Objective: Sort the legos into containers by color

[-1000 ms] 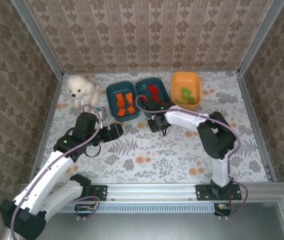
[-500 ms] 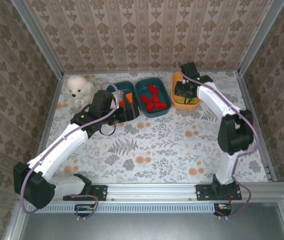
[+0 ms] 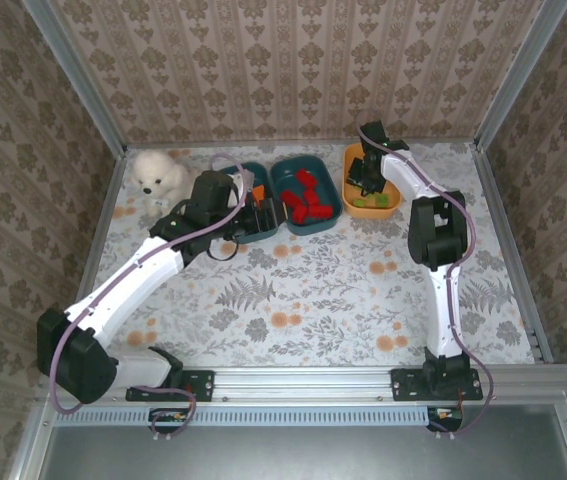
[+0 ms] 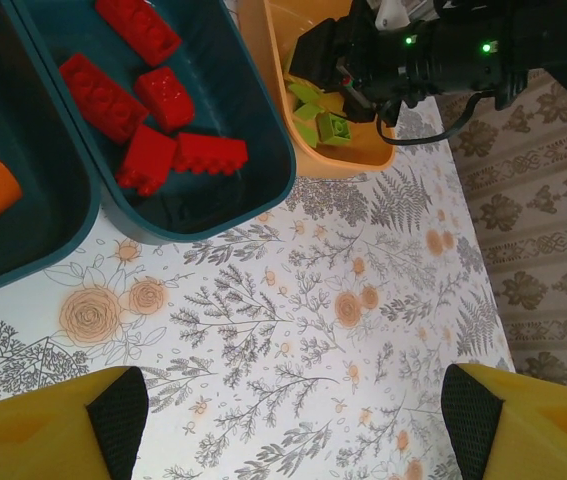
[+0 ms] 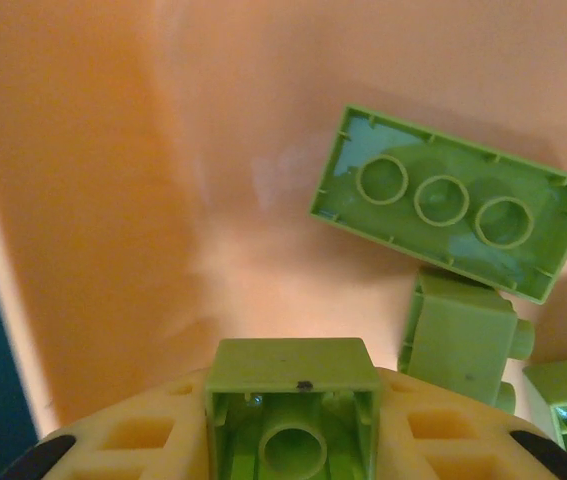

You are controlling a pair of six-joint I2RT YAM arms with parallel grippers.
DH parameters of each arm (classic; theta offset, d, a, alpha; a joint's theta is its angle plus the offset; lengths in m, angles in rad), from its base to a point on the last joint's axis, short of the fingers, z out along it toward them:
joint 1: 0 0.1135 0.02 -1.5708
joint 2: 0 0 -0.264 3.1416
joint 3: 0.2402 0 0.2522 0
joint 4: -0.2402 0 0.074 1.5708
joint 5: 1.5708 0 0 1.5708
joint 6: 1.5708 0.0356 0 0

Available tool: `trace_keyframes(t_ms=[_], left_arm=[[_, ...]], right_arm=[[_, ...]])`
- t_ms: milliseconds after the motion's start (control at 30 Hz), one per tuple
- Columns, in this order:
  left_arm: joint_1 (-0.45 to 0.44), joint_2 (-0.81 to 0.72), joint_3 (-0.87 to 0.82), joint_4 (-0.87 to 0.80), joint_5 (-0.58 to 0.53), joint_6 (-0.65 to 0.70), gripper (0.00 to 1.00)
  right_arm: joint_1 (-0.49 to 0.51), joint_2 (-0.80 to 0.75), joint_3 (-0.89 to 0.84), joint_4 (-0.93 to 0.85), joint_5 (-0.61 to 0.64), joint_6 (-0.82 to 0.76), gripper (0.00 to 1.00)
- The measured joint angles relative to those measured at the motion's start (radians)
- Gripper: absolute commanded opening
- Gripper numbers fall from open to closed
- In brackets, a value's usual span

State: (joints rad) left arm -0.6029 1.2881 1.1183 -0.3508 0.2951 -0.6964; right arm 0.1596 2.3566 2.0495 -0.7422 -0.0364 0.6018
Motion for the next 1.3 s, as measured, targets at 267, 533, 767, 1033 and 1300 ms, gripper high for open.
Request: trace_keyframes(t_ms=[267, 533, 767, 1033, 1300], left_arm=[[0.0, -0.031, -0.005, -0.001, -0.01, 0.0, 0.8], [0.002, -0.088, -0.042, -0.039, -0.064, -0.001, 0.81], [0.026, -0.244, -0.102, -0.175, -0.153, -0.005, 0.81], [0.109, -0.507, -0.216, -0.433, -0.34, -0.072, 1.0], [0.211, -0.453, -0.233, -0.626, -0.652, -0.153, 1.0]], right_arm=[[-0.003, 0.002, 0.011, -0.023, -0.002, 0.027, 0.58], [0.002, -0.106, -0.034, -0.016, 0.006, 0.019, 0.58], [0.065, -0.631, -0.423, 0.142, 0.09, -0.024, 0.76], [0.183, -1.126, -0.846, 0.201, 0.13, -0.068, 1.0], [0.137, -1.299, -1.11, 0.138, 0.251, -0.068, 1.0]])
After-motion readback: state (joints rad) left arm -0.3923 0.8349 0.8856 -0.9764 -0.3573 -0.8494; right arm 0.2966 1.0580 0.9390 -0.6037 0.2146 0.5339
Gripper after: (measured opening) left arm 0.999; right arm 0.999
